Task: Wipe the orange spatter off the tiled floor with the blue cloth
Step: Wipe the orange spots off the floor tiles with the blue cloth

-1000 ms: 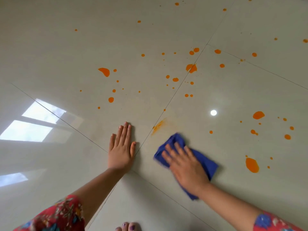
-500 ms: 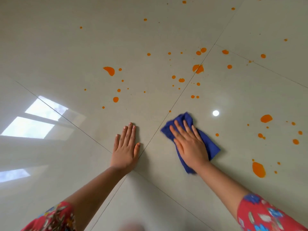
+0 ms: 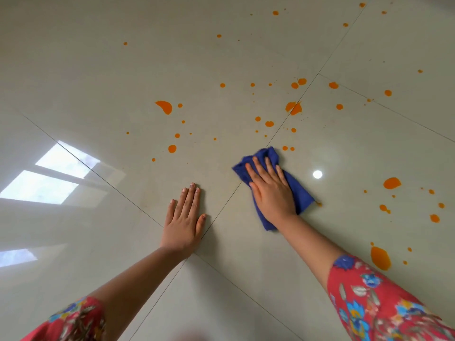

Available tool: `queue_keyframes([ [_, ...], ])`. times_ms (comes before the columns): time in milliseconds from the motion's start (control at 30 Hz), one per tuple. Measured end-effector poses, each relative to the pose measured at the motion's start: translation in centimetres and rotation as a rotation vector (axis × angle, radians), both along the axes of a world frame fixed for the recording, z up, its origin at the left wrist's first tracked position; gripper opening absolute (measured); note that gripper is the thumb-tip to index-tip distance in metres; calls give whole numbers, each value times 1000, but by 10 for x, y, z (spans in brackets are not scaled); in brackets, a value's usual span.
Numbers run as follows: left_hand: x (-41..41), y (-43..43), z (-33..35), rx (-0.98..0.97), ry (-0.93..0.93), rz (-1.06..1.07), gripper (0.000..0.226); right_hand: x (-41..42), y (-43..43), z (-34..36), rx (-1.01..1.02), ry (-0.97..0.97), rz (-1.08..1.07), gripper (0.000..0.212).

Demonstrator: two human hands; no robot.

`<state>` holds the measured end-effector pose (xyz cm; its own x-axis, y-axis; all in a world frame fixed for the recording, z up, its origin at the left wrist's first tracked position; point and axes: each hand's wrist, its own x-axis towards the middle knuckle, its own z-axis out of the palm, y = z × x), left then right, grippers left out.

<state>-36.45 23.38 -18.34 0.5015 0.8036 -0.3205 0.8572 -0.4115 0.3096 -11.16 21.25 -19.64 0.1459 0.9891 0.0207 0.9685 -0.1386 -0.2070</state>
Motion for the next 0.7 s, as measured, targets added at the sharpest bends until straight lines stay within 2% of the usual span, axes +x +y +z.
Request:
queue_keyframes([
  [67, 0, -2, -1, 7, 10, 4, 64, -24, -7, -2, 26, -40, 159, 49],
  [133, 0, -1, -1, 2, 8, 7, 64, -29, -53, -2, -30, -60, 330, 49],
  [167, 0, -2, -1, 0, 15, 2, 64, -22, -77, -1, -51, -48, 350, 49],
  [267, -1, 0, -1, -13, 11, -18, 65, 23, -86, 0, -48, -15, 202, 49],
  [333, -2, 3, 0, -24, -16, -24, 66, 35, -41, 2, -57, 0, 17, 49],
  [400, -2, 3, 1, -28, -42, -26, 65, 15, 12, 7, -44, -6, -61, 52],
  [467, -5, 1, 3, -18, -108, 30, 62, -27, 21, 3, 4, -47, 82, 53],
  [567, -20, -5, 3, -16, -193, 89, 55, -57, -62, -3, -75, -37, 453, 50],
  [633, -31, -12, 2, 1, -171, 9, 53, -30, -108, 3, -82, 7, 522, 51],
  [700, -37, -16, 1, 22, -147, -50, 54, 6, -103, 0, -76, -31, 478, 50],
])
